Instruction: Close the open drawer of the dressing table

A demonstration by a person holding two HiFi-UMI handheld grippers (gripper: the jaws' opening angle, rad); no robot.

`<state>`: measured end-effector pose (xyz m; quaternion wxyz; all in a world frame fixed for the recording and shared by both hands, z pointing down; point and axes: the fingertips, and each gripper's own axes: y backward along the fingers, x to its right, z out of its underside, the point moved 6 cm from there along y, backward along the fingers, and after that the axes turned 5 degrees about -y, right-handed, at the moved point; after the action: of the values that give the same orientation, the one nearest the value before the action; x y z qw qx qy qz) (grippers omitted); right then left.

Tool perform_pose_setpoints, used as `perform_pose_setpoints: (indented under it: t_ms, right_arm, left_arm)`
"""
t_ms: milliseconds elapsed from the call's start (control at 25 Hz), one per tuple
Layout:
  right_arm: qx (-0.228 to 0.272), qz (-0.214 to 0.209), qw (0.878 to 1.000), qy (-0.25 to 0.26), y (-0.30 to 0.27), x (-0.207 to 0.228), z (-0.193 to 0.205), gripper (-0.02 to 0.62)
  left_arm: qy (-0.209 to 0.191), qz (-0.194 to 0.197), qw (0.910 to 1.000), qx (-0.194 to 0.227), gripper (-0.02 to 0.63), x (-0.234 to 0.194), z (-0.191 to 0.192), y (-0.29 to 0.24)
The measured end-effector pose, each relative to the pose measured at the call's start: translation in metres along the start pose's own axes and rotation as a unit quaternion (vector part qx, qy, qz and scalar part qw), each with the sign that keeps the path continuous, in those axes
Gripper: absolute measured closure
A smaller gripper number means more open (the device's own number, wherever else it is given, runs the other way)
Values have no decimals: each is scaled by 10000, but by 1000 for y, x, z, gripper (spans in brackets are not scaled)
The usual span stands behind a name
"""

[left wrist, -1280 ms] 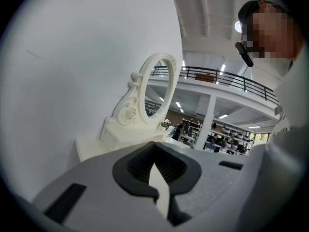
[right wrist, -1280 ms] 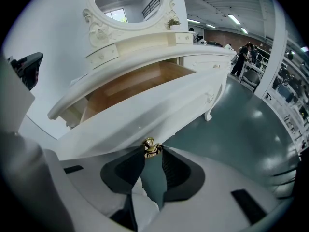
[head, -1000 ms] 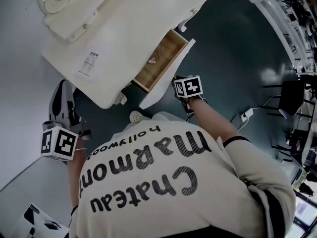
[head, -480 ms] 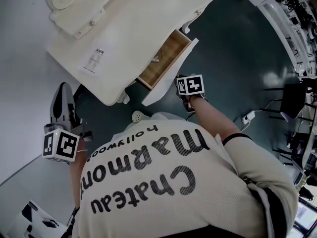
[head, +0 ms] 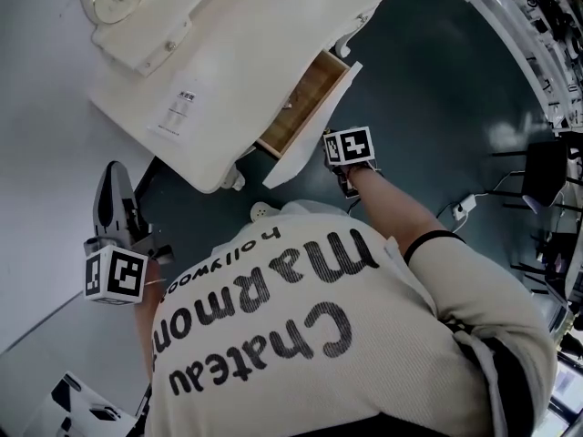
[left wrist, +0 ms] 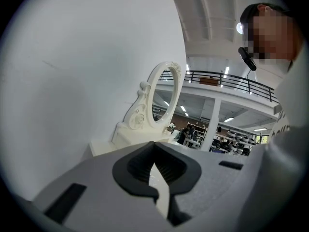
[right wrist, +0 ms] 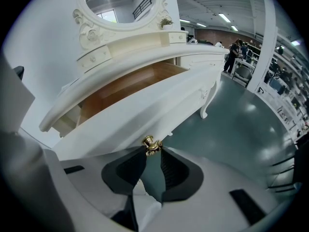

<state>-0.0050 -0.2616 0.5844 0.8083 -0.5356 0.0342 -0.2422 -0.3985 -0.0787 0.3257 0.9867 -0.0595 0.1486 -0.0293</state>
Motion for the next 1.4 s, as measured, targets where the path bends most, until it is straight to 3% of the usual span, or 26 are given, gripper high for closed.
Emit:
perform_pose_setpoints:
  t_ms: [800,1120,1400]
  right_arm:
    - [95,-171,9996,185,-11,-13,-23,479]
    - [-144,-377,9988,281,-19,-25,-38,474]
    - [-561,-604,9957,426,-30,-24,-46,471]
  left_arm:
    - [-92,-464,9989,36,600,0,-6,17]
    - [-163,-1141,9930,277,600,17,-18,51]
    - [128,-2100,9765,466,600,43,7,90]
